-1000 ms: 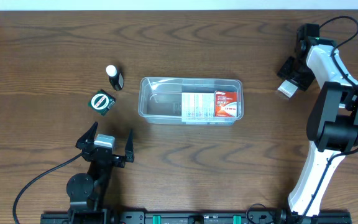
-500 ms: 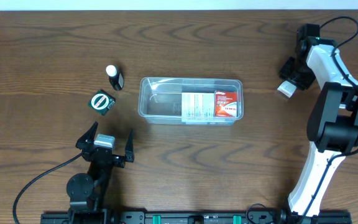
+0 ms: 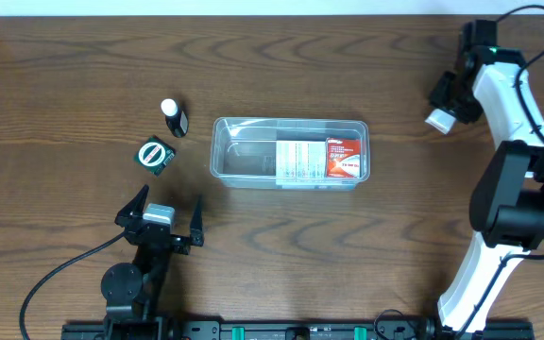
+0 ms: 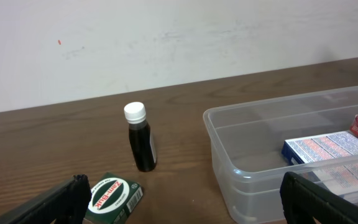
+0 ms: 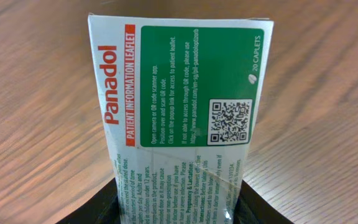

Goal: Pack container
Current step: 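Carry the Panadol box left over the container with the right gripper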

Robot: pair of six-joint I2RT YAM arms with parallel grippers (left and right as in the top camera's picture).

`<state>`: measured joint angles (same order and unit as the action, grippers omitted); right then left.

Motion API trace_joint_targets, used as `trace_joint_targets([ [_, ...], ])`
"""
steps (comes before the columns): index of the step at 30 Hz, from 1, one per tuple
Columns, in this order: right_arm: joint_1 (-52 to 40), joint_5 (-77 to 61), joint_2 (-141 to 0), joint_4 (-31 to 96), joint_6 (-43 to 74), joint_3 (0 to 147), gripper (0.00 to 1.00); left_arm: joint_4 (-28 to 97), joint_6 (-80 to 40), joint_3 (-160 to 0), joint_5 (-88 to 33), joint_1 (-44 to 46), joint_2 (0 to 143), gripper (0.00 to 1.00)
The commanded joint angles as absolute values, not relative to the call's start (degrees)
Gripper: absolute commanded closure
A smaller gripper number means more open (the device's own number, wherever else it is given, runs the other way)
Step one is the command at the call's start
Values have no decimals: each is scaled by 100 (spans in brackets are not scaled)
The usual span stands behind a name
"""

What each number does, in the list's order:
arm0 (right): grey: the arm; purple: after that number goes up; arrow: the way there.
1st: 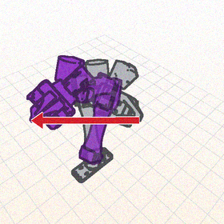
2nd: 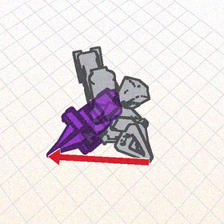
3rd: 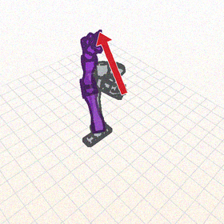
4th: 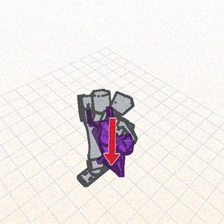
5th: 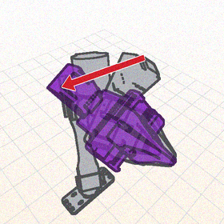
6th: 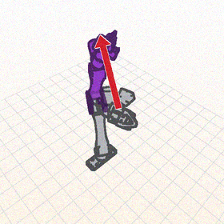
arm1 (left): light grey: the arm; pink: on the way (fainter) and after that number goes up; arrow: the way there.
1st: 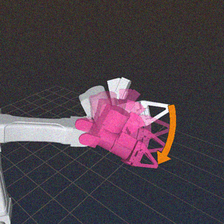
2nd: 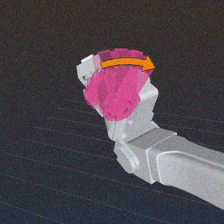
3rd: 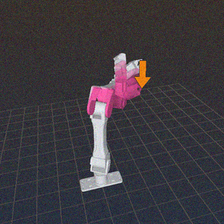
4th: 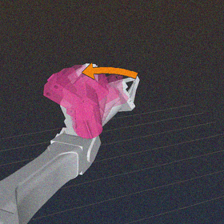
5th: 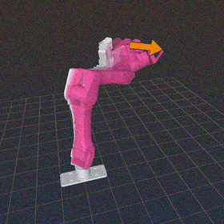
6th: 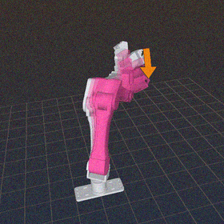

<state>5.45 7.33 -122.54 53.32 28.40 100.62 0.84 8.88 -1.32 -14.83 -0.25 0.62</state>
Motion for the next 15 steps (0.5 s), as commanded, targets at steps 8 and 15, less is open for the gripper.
trace_joint_targets([
  [8,-742,644,-11692,5234,2571,10057,57,268,919,-23,-1544,-8,23,2],
  [15,-1387,639,-11469,5201,2609,10171,55,268,921,-23,-1544,-8,23,2],
])
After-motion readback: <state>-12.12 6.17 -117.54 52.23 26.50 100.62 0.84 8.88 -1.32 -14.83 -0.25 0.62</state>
